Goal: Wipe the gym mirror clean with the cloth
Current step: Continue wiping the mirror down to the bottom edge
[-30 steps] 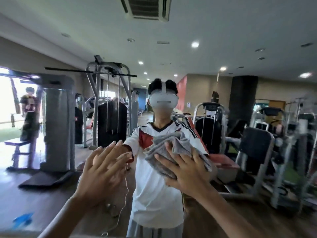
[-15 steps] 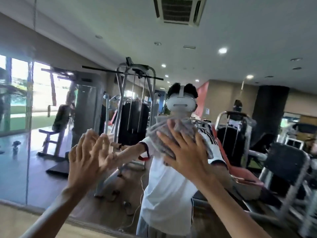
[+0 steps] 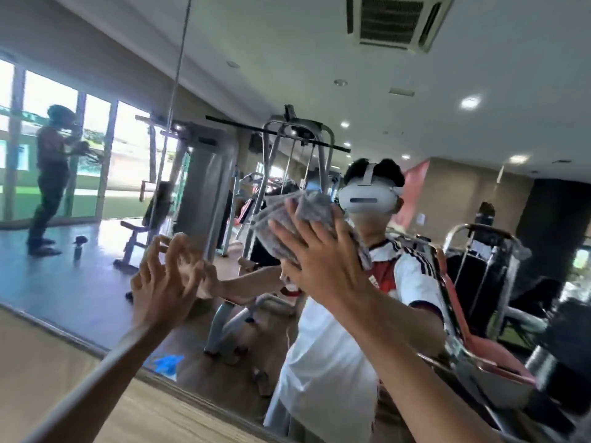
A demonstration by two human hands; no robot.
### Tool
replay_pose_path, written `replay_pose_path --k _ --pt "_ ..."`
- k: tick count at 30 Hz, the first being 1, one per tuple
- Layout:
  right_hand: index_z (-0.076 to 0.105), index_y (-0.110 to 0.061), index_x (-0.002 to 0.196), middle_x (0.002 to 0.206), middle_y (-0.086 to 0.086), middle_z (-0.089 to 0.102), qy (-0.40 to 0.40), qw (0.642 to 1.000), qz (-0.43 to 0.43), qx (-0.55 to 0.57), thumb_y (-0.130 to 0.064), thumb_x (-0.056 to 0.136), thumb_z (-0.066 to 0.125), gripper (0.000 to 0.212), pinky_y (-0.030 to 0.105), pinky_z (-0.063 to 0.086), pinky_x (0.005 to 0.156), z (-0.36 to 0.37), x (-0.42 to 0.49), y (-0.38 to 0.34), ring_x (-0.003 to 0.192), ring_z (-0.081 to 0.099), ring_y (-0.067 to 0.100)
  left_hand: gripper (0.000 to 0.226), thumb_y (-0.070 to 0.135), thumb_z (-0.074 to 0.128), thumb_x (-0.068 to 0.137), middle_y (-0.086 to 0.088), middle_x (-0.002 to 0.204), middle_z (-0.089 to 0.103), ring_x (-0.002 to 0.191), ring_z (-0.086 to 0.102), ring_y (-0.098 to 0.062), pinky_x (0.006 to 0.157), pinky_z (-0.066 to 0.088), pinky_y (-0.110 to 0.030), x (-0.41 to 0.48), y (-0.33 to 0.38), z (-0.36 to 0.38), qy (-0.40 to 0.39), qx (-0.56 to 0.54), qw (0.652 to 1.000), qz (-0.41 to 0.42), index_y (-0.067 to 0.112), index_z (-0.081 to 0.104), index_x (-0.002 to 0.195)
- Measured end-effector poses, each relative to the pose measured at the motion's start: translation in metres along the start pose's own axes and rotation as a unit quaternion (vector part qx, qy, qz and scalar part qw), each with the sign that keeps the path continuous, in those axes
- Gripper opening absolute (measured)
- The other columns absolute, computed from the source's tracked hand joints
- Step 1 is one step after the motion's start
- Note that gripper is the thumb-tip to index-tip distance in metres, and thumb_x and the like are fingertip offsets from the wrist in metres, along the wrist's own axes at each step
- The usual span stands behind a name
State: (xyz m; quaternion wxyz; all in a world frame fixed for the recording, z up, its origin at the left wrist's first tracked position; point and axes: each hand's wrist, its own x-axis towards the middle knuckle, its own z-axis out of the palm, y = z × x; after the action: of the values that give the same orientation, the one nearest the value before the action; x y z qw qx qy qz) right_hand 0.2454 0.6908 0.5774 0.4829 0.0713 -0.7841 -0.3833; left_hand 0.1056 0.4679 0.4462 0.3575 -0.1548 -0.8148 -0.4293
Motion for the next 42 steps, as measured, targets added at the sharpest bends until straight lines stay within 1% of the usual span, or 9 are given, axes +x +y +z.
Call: replay_pose_path --k 4,10,14,17,25,31,35,38,42 --pt "0.032 -0.024 0.155 0.161 0.011 0.029 0.017 0.991 0.132 -0.013 -0.046 0.093 0.041 0.067 0.057 0.012 0.119 0.009 0.025 -0.043 0.146 0.028 0.027 0.093 0.081 0.015 0.084 -0.012 0.166 0.01 0.15 0.019 -0.038 0.112 0.026 -0.064 -0.002 -0.012 0.002 -0.019 0.003 0.999 -0.03 0.025 0.017 0.158" --pt "0.05 -0.033 0.145 0.144 -0.008 0.055 -0.12 0.97 -0.212 -0.015 -0.05 0.091 0.048 0.057 0.052 -0.018 0.119 0.027 0.032 -0.113 0.131 0.052 0.014 0.098 0.077 0.005 0.077 -0.003 0.168 -0.01 0.155 -0.001 -0.024 0.121 0.011 -0.055 -0.017 -0.038 0.003 -0.069 -0.006 0.994 -0.086 0.026 -0.004 0.16" --pt "0.022 -0.031 0.156 0.162 -0.001 0.018 -0.061 0.995 -0.069 -0.032 -0.058 0.101 0.028 0.062 0.057 -0.013 0.116 0.008 0.116 -0.079 0.15 0.022 0.023 0.086 0.072 0.0 0.082 0.006 0.163 -0.019 0.154 -0.007 -0.016 0.122 0.011 -0.053 -0.02 -0.055 0.004 -0.082 0.013 0.994 -0.066 0.029 -0.016 0.153" --pt "0.021 -0.025 0.157 0.163 0.004 0.023 -0.037 0.999 0.038 0.001 -0.051 0.102 0.031 0.062 0.058 -0.011 0.118 0.005 0.137 -0.102 0.15 0.022 0.026 0.085 0.07 0.002 0.082 0.009 0.161 -0.021 0.154 -0.004 -0.014 0.119 0.013 -0.055 -0.026 -0.057 0.006 -0.089 0.012 0.994 -0.069 0.028 -0.013 0.154" --pt "0.013 -0.034 0.157 0.162 -0.007 0.025 -0.199 0.882 -0.421 -0.07 -0.063 0.101 0.022 0.064 0.055 -0.02 0.114 0.014 0.117 -0.147 0.15 0.022 0.016 0.109 0.082 0.005 0.071 0.0 0.166 -0.019 0.155 0.003 -0.022 0.116 0.024 -0.059 -0.058 -0.073 0.005 -0.179 0.023 0.973 -0.144 0.02 -0.008 0.16" --pt "0.004 -0.027 0.158 0.164 0.005 0.0 -0.091 0.986 -0.135 -0.044 -0.057 0.103 0.017 0.063 0.06 -0.007 0.118 0.006 0.165 -0.128 0.153 0.001 0.027 0.086 0.062 0.015 0.086 0.005 0.163 -0.022 0.156 0.004 -0.021 0.115 0.03 -0.06 -0.06 -0.07 0.009 -0.16 0.007 0.976 -0.147 0.023 -0.01 0.159" --pt "0.023 -0.03 0.156 0.161 -0.002 0.028 -0.146 0.942 -0.301 -0.019 -0.052 0.102 0.029 0.059 0.062 -0.027 0.107 0.034 0.065 -0.188 0.15 0.023 0.022 0.087 0.066 0.013 0.086 0.006 0.163 -0.021 0.155 0.0 -0.016 0.114 0.032 -0.06 -0.069 -0.079 0.011 -0.162 0.019 0.976 -0.142 0.024 -0.012 0.158" --pt "0.032 -0.029 0.154 0.154 -0.007 0.043 -0.229 0.88 -0.415 -0.011 -0.052 0.099 0.036 0.059 0.047 -0.009 0.114 0.026 0.046 -0.167 0.141 0.038 0.015 0.077 0.058 0.024 0.098 0.008 0.159 -0.03 0.152 -0.014 -0.013 0.117 0.023 -0.065 -0.077 -0.085 0.013 -0.185 0.033 0.971 -0.146 0.029 -0.029 0.147" --pt "0.026 -0.033 0.155 0.159 -0.005 0.034 -0.107 0.96 -0.259 0.005 -0.058 0.099 0.037 0.063 0.047 0.005 0.115 0.024 0.079 -0.115 0.143 0.036 0.018 0.072 0.052 0.028 0.104 0.003 0.166 -0.02 0.153 -0.01 -0.013 0.116 0.027 -0.063 -0.079 -0.078 0.016 -0.151 0.003 0.975 -0.163 0.03 -0.02 0.153"
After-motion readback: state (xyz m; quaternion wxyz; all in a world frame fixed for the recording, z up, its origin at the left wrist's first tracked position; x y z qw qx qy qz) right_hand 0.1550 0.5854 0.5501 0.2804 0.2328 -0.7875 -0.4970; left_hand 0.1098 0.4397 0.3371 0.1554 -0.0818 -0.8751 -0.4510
